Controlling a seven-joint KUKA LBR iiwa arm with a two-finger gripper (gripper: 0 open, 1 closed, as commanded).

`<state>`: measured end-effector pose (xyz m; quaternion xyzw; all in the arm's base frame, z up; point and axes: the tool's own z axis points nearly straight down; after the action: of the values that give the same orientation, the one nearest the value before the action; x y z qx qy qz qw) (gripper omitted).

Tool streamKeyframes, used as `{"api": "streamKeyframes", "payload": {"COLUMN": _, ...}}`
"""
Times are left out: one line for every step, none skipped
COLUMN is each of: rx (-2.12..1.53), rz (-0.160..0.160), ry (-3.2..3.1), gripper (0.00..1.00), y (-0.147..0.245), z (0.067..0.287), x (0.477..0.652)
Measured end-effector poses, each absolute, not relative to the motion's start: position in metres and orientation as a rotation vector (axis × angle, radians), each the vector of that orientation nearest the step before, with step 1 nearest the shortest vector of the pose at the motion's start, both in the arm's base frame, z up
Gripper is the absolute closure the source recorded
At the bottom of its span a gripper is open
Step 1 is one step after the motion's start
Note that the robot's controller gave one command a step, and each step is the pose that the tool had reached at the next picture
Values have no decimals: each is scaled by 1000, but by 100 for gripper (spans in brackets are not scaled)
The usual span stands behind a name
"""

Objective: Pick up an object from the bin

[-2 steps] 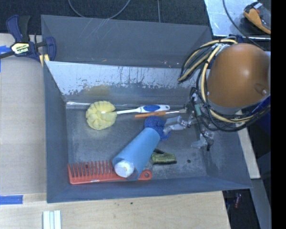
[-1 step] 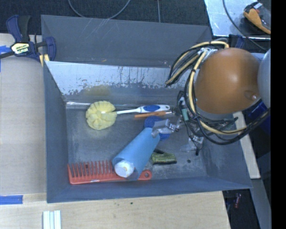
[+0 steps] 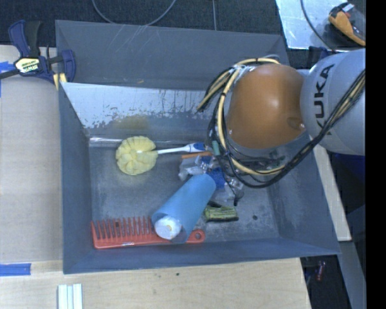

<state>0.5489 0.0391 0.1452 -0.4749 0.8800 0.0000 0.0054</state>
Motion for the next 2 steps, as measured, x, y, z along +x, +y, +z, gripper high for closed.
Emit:
{"api": "streamKeyframes", "payload": {"rx": -1576, "rz": -22, "ry": 2683, "gripper": 0, "y": 38, "z": 130, "x": 495}}
{"api": "streamKeyframes", "payload": {"rx": -1146, "rz": -12, "ry": 2897, "gripper": 0, "y": -49, "z": 187, "x": 556}}
